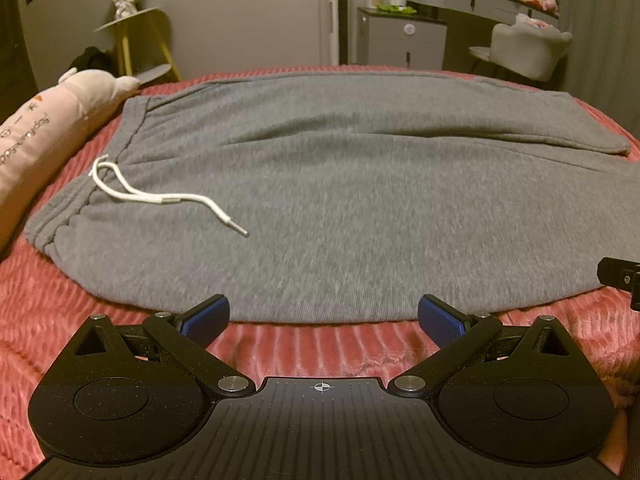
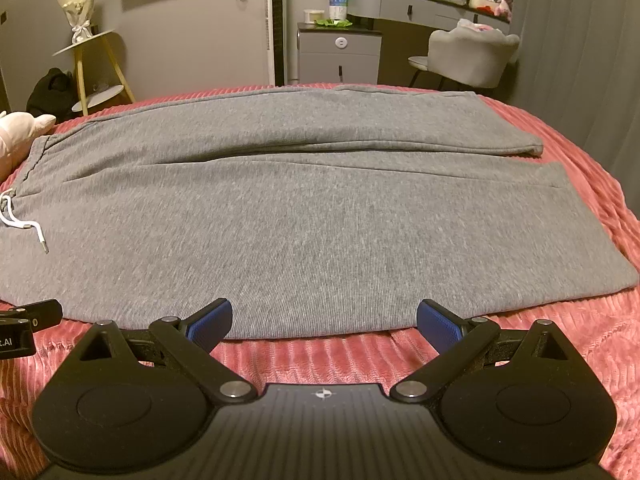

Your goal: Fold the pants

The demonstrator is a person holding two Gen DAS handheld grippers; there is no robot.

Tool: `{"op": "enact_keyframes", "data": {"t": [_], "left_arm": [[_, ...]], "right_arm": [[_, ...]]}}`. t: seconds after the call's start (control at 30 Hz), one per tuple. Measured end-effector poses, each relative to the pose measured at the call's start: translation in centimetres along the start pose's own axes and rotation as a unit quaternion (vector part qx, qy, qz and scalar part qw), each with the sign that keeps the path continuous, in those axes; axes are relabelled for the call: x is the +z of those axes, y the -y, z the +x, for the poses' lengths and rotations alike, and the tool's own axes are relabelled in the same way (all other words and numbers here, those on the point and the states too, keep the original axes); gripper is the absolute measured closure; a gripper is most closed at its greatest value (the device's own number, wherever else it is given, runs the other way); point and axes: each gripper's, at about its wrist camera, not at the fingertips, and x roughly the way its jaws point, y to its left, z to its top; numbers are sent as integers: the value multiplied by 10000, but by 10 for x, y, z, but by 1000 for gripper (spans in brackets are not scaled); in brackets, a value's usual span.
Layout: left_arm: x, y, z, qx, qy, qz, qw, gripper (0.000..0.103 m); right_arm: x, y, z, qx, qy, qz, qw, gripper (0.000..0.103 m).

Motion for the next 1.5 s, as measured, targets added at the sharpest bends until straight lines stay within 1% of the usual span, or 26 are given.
{"op": "enact_keyframes", "data": {"t": [0.5, 1.5], "left_arm": [[-3, -1, 1, -9, -43, -57, 10000, 0], [0, -4, 5, -1, -175, -156, 9997, 0]], "right_arm": [[0, 1, -1, -6, 19, 28, 10000, 4], [0, 1, 2, -2, -5, 90, 10000, 4]]}}
